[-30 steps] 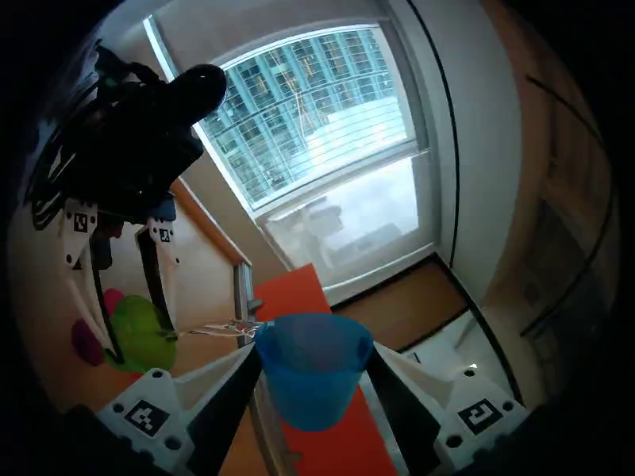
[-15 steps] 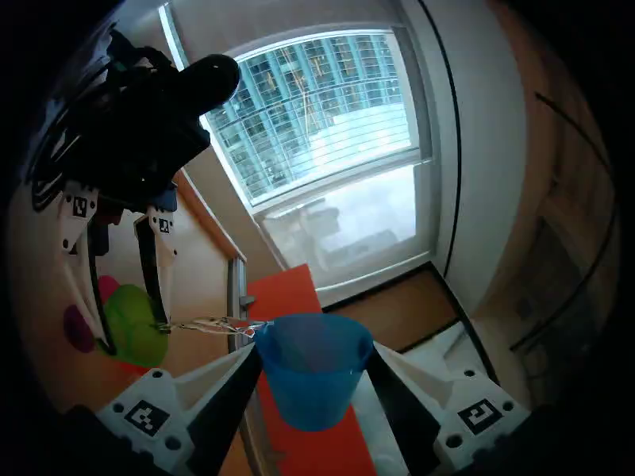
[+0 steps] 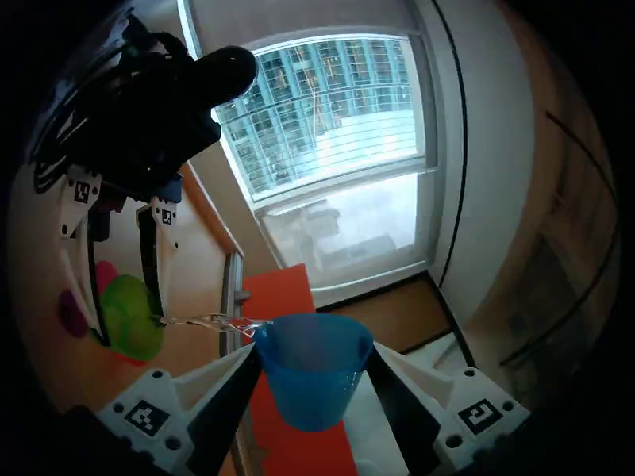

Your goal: Pour water

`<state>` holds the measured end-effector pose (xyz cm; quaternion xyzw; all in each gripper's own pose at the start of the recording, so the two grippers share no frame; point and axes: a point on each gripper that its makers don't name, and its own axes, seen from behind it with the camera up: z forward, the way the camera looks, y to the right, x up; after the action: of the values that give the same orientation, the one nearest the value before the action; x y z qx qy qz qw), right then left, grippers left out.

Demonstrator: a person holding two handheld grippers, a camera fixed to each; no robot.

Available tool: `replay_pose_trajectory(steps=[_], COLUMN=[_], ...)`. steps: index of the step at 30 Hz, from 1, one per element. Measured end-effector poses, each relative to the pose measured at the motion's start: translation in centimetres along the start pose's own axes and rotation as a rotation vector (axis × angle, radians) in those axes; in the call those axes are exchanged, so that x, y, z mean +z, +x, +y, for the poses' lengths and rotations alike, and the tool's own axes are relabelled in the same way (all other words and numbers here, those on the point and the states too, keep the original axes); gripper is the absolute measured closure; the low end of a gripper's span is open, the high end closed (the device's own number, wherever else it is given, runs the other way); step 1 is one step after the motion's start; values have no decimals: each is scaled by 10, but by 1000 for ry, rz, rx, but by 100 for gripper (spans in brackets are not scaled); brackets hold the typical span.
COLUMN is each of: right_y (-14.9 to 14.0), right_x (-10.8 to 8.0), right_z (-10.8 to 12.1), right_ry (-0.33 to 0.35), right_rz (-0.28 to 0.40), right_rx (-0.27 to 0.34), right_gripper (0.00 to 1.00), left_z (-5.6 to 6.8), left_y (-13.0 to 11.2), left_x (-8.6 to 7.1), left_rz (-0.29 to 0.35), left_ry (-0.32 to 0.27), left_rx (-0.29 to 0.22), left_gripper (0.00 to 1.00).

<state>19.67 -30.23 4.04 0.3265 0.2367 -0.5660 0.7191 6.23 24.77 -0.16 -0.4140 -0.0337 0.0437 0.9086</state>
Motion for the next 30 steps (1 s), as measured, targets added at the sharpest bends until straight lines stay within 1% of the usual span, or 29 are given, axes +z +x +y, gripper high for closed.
replay_pose_trajectory(steps=[8,17,30], right_y=[2,4,9], right_x=[0,-1,-4], right_z=[3,9,16], right_ry=[-3,-10,-17], right_rz=[-2,-6,-2], right_rx=[-32,-75,-121], right_gripper=[10,10,10], left_z=[-1,2,3], left_y=[-1,4,6], left_x=[1,2,2], left_rz=[-4,1,-1], left_ry=[2,-3,-3], left_rx=[3,9,15], left_gripper=[10,10,10])
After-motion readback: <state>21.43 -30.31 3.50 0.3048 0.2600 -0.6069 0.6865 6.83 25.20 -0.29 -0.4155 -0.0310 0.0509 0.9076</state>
